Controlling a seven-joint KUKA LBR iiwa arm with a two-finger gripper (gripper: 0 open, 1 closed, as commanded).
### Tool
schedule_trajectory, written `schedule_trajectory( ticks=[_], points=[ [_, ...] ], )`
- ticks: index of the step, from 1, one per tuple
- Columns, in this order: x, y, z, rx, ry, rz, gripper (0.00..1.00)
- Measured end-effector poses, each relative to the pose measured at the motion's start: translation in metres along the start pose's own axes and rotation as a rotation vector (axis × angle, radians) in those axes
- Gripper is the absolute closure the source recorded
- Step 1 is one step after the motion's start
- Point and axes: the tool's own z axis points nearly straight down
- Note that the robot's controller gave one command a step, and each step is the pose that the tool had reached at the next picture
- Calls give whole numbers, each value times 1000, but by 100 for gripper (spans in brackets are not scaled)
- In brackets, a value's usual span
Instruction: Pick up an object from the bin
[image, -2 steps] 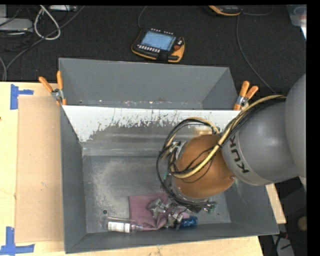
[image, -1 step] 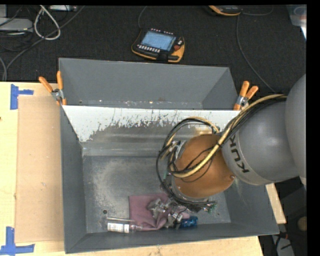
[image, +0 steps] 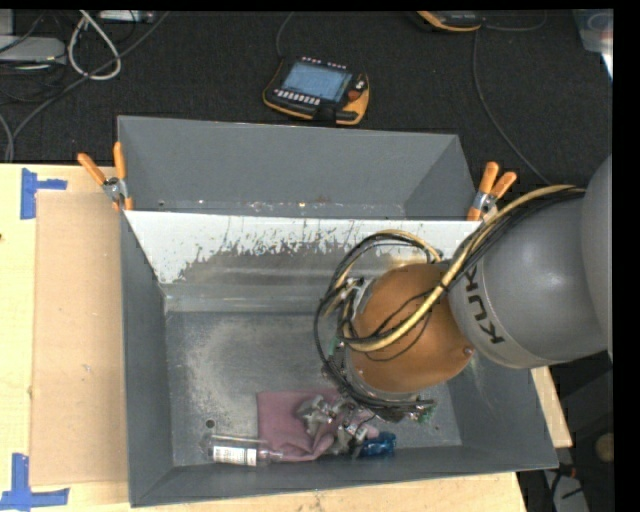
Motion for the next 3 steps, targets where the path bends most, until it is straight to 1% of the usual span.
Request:
schedule_trajectory(
  ticks=[1, 3],
  points=[
    [2, 2, -48, -6, 5, 1, 100],
    [1, 3, -98, -6, 3, 6, 100]
  ],
)
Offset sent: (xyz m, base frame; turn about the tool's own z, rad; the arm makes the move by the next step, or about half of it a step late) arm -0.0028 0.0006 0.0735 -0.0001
